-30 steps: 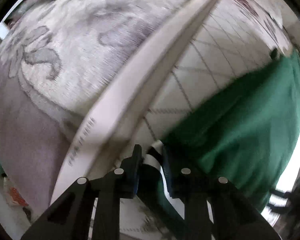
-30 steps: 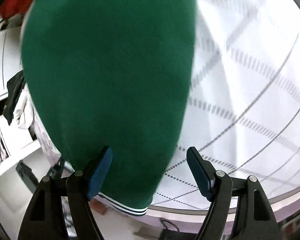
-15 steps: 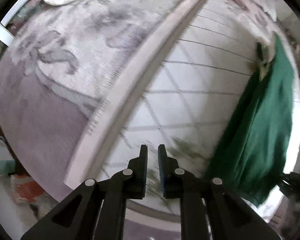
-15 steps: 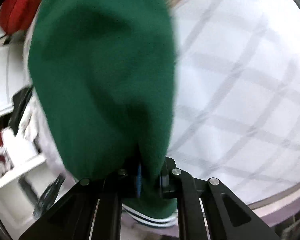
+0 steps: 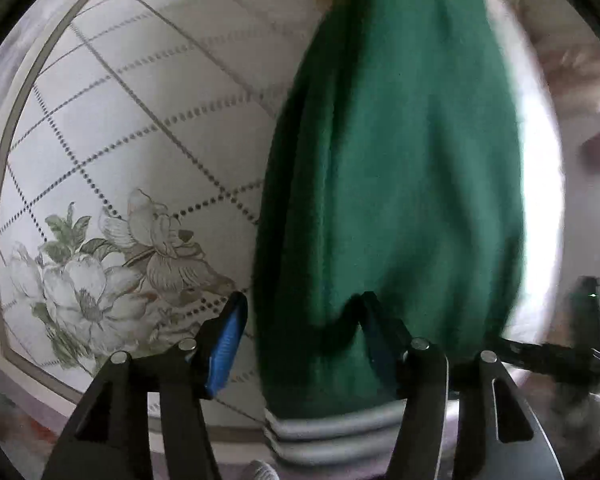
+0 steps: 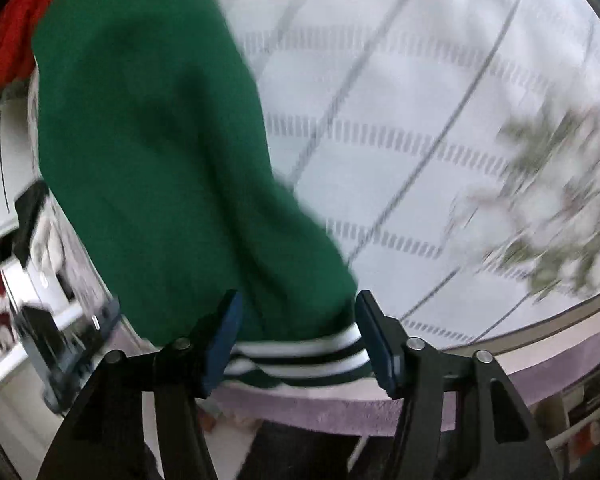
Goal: Fold large clothes
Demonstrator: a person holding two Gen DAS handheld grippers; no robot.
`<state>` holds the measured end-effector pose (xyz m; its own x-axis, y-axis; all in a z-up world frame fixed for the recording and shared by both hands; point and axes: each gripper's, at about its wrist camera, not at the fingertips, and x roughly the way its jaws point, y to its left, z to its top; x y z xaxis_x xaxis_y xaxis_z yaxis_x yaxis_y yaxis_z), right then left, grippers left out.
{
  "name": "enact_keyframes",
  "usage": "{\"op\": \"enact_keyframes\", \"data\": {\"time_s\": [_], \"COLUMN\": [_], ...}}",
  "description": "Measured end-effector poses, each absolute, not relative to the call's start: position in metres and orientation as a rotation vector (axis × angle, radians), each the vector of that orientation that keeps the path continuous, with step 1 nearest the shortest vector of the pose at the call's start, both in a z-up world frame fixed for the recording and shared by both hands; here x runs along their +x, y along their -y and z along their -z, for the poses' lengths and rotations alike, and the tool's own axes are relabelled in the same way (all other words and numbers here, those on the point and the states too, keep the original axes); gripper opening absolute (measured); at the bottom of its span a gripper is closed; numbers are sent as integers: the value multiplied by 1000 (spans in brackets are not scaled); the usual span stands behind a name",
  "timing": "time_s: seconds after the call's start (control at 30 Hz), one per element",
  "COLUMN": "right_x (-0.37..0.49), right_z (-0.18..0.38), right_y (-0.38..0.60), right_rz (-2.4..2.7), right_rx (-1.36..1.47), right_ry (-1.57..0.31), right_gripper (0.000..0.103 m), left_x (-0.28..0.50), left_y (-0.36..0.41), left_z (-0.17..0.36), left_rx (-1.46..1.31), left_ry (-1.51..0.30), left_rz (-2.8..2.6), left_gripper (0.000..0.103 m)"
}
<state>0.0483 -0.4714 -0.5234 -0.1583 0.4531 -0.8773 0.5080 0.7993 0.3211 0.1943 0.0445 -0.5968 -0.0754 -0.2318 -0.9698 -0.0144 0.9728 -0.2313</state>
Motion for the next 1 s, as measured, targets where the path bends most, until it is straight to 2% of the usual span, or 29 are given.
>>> {"op": "enact_keyframes", "data": {"time_s": [0.07,0.13,0.17,0.27,0.4,0.5,0.6,0.67,0.7,0.73,0.8,0.87,0.93,1.0], "right_x": [36,39,44,63,102,149,205,234,253,271,295,306,312,320], "right_z": [542,544,540,521,481,465,459,459,464,474,504,505,482,445], "right_y": [465,463,460,454,476,488,489,484,477,468,455,448,447,460], "right_rz": [100,131,125,100,127,130,114,87,49,15,-10,-12,-17,-20], "right_rx": [749,757,716,622,668,693,708,700,682,630,534,541,501,466], "right_ry": [-1806,-1842,-1865,-1873,-1714,-1590,-1478,-1440,-1426,-1435,-1512,-1560,-1568,-1498], "right_gripper": [39,39,39,43,43,43,42,36,31,30,30,30,30,30], "left_x": [191,195,200,226,305,364,398,406,405,406,401,398,405,431], "left_y": [-52,-58,-61,-63,-39,-10,-3,-6,-9,-10,-17,-16,-8,8], "left_z": [614,603,589,536,485,505,565,590,593,594,582,553,519,493], "left_rx": [-224,-242,-226,-190,-70,47,53,46,44,39,26,49,24,-3], "left_ry": [-1656,-1680,-1680,-1596,-1408,-1360,-1471,-1499,-1489,-1485,-1482,-1445,-1379,-1309], "left_rz": [166,138,107,83,69,37,0,-5,-16,-14,-25,-26,1,35], "left_gripper": [63,62,59,59,60,61,65,77,87,88,87,86,86,86]}}
